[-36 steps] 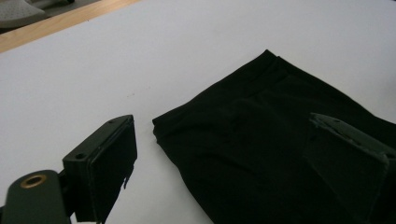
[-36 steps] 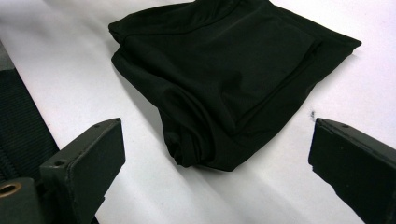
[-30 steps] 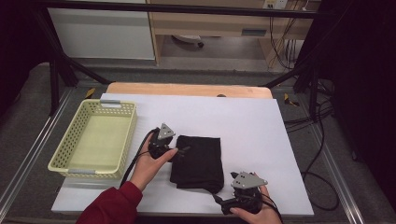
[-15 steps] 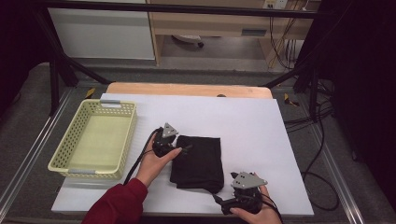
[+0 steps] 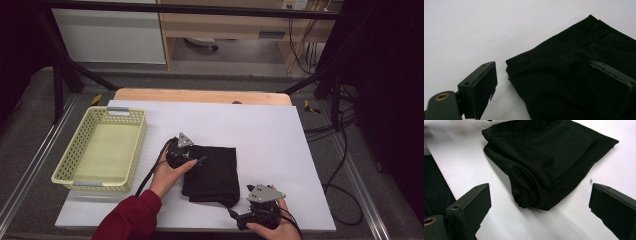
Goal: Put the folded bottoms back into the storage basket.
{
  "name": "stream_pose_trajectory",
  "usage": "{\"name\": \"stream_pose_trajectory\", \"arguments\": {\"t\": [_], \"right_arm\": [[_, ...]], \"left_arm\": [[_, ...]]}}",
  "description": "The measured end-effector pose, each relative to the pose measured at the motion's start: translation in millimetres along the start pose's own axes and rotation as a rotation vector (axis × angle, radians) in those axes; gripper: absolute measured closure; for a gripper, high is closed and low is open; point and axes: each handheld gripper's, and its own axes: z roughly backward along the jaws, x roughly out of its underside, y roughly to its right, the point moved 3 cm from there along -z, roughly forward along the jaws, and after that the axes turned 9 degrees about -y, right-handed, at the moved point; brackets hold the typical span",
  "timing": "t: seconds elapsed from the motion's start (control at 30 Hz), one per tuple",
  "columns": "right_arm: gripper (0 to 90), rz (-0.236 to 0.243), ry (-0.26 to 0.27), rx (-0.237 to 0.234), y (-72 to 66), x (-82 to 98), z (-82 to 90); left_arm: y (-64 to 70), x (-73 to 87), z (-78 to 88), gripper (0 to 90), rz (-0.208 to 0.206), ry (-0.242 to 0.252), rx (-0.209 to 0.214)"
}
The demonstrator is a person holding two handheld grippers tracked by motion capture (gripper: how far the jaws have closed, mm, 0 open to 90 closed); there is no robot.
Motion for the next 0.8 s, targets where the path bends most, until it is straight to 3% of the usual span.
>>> {"name": "stream_pose_trajectory", "arguments": {"t": [0.5, 0.8], "right_arm": [[4.2, -0.002, -0.003, -0.002, -0.2, 0.1, -0.8], [4.2, -0.002, -0.004, -0.004, -0.2, 0.2, -0.7]], "left_arm": [[-4.0, 3.0, -12.3, 12.0, 0.039, -0.034, 0.007], [-4.6, 0.0, -17.4, 12.1, 0.038, -0.048, 0.016]]}}
